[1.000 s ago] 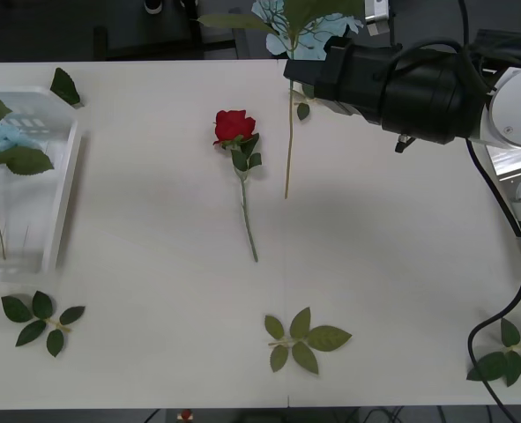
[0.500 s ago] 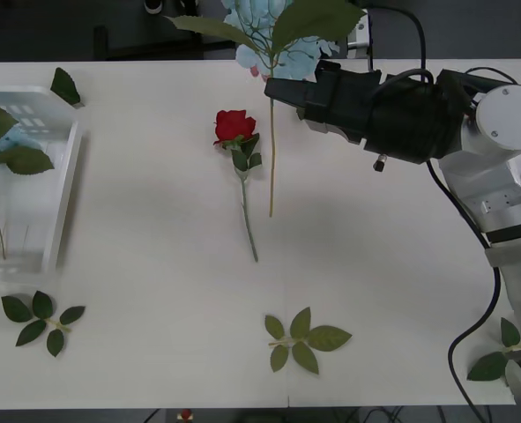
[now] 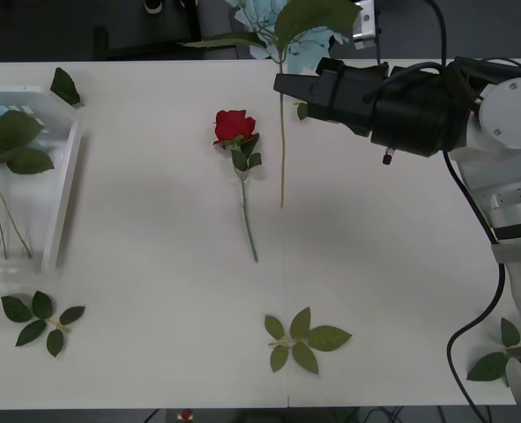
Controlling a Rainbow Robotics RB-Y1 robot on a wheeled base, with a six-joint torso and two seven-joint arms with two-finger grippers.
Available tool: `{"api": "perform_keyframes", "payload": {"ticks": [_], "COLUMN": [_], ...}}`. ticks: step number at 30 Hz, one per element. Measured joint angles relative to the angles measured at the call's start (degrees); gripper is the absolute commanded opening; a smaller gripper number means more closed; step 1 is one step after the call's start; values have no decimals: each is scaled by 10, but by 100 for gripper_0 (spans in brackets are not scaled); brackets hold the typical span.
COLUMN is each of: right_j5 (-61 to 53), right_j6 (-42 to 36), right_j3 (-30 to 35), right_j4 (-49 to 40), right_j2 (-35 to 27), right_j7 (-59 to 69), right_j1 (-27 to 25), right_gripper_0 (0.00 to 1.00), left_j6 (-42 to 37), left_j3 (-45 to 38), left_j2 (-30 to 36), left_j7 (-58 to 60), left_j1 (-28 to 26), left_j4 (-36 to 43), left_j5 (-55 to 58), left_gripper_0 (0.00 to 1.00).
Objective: Place the red flowers into the right box and the blue flowers into the left box. If a person shows an open palm, hand one flower to the person first, then continue sorting.
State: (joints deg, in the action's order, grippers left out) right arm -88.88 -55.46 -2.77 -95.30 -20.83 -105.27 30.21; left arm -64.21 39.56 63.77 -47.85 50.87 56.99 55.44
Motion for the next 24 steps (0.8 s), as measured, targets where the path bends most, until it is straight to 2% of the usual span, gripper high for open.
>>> {"api": "perform_keyframes", "payload": {"ticks": [9, 13, 16, 24], "right_j5": [217, 347, 408, 615], "right_j6": [9, 4, 2, 39], "right_j3": [38, 36, 27, -31], "right_j4": [-135, -211, -247, -294], "right_j2": [0, 0, 1, 34], "right_j7": [6, 89, 144, 156], "right_j1": [0, 0, 0, 0], "right_gripper_0": [0, 0, 0, 0], "left_j6": [0, 0, -1, -52], "left_j3": [0, 0, 0, 0], "left_j2": [0, 0, 0, 12], "left_j7": [0, 0, 0, -7], "left_j1": [0, 0, 0, 0], "left_j4": [0, 0, -1, 37], "left_j5": [0, 0, 2, 114], "left_gripper_0": [93, 93, 93, 92]}}
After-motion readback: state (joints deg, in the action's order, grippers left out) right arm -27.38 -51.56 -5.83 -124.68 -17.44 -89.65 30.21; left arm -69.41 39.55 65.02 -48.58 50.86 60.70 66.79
